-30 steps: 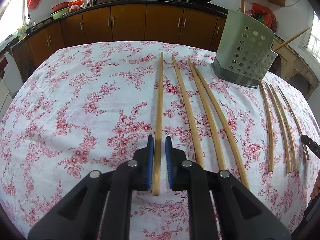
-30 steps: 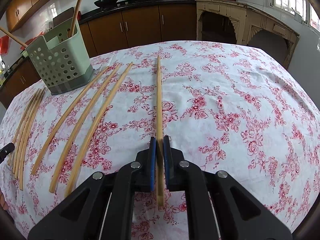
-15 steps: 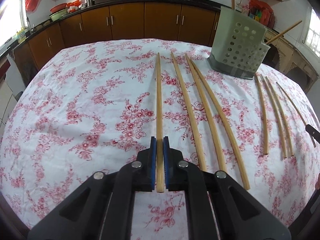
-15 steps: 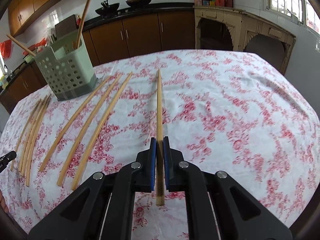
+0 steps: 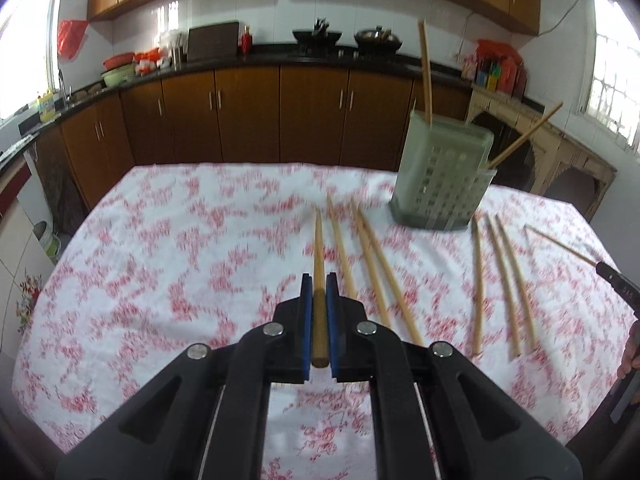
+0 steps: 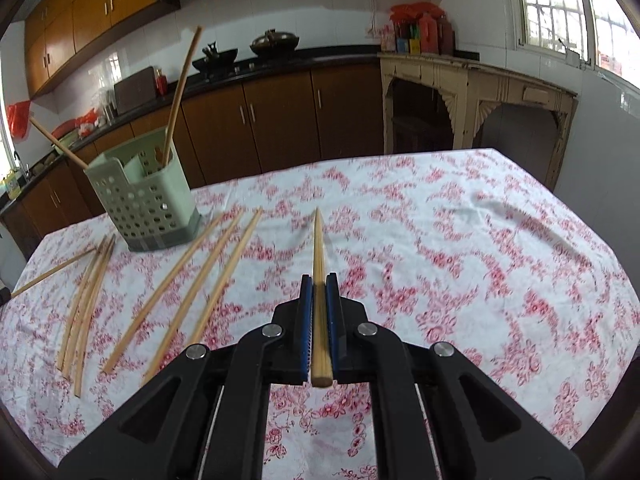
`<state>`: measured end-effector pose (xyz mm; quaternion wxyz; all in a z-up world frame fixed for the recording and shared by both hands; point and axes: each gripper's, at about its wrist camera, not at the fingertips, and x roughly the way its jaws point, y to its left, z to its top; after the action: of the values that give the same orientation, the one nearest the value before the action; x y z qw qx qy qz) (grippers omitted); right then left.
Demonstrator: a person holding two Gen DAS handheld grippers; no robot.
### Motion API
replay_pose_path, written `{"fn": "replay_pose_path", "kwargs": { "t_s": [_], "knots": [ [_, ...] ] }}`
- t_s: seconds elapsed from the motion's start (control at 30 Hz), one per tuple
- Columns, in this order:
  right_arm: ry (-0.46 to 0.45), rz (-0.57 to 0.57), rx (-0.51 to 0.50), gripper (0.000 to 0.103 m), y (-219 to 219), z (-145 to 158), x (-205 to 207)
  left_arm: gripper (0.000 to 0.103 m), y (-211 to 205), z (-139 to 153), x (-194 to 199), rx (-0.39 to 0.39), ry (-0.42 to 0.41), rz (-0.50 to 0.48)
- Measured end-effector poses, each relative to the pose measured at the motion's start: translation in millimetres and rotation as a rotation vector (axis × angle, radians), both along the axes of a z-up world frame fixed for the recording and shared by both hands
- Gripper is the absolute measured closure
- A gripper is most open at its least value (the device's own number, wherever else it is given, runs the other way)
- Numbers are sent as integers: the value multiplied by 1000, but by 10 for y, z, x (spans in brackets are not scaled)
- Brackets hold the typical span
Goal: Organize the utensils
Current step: 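Lift both held chopsticks and carry them above the green holder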
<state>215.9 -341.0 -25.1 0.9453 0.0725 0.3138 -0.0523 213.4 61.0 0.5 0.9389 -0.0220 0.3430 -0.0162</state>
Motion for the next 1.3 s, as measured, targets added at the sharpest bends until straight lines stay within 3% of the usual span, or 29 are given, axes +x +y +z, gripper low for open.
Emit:
{"fn": "replay_pose_path", "kwargs": {
  "t_s": [0.27, 0.7, 1.1, 1.3],
  "knots": [
    [-81, -3, -17, 95, -18, 221, -35, 95, 53, 348, -32, -39, -115, 5],
    [-208, 15, 32, 96, -19, 650, -53, 95, 73, 722, -83, -58, -222, 5],
    [-224, 13, 36, 96, 2, 721, -7, 95, 19, 779, -52, -52, -227, -9],
    [-265, 42, 59, 96, 19, 1014, 6, 95, -20, 1029, -52, -55, -267, -40]
  ]
}}
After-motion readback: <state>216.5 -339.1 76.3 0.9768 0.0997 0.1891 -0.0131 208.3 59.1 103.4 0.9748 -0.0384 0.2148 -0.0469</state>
